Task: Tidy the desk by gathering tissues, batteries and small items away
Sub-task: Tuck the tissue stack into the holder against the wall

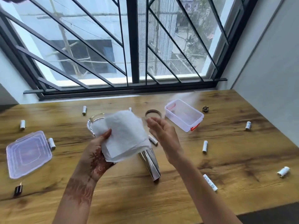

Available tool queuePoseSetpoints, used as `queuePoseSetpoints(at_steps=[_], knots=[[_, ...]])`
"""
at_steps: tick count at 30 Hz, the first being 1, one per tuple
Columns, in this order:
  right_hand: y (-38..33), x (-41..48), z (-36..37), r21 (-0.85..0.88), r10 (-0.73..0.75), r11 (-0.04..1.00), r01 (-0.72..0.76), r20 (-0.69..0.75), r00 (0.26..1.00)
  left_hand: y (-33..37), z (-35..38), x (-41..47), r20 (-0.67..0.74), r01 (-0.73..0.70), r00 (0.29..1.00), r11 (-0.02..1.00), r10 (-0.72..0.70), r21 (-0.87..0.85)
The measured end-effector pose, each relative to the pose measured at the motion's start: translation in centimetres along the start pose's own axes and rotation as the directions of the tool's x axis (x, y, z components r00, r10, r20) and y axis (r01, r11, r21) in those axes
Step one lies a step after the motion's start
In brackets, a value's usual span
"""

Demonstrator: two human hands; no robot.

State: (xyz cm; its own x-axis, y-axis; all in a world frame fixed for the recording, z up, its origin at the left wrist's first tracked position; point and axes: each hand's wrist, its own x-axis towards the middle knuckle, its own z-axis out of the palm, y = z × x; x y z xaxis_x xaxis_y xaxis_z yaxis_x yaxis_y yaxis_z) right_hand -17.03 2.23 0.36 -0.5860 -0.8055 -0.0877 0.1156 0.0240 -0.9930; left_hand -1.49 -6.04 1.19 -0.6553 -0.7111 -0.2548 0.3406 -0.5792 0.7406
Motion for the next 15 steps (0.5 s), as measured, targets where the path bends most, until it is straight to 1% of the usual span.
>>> queuePoseSetpoints(at_steps=[1, 3, 5, 8, 9, 11, 15], knots=[[-0.3, 0.5, -0.1, 0.101, 0.054, 0.993, -0.061, 0.076, 0.996, 0.0, 0.4, 0.0, 0.017, 0.002, 1.0, 1.0, -0.002, 0.004], [-1.1, 0.8, -0.4, 0.228, 0.099, 0.961, -0.156, 0.244, 0.965, 0.2, 0.9, 0.0, 0.04, 0.009, 0.999, 1.0, -0.01, 0.014], [-1.5, 0.8, -0.4, 0.309, 0.109, 0.919, -0.245, 0.399, 0.911, 0.3, 1.2, 0.1, 0.069, 0.028, 0.997, 1.0, -0.028, 0.007], [-1.1, 0.6, -0.5, 0.398, 0.149, 0.824, -0.402, 0.533, 0.833, 0.6, 1.3, 0.3, 0.115, 0.051, 0.992, 0.999, -0.051, 0.003], [-0.9, 0.6, -0.5, 0.405, 0.172, 0.802, -0.439, 0.548, 0.819, 0.6, 1.1, 0.5, 0.122, 0.058, 0.991, 0.998, -0.059, 0.014], [-0.5, 0.5, -0.5, 0.393, 0.212, 0.798, -0.458, 0.528, 0.823, 0.5, 0.9, 0.7, 0.121, 0.074, 0.99, 0.996, -0.078, 0.04], [-0.5, 0.1, -0.9, 0.373, 0.247, 0.841, -0.391, 0.378, 0.892, 0.6, 0.2, 1.3, 0.09, 0.101, 0.99, 0.989, -0.111, 0.11]])
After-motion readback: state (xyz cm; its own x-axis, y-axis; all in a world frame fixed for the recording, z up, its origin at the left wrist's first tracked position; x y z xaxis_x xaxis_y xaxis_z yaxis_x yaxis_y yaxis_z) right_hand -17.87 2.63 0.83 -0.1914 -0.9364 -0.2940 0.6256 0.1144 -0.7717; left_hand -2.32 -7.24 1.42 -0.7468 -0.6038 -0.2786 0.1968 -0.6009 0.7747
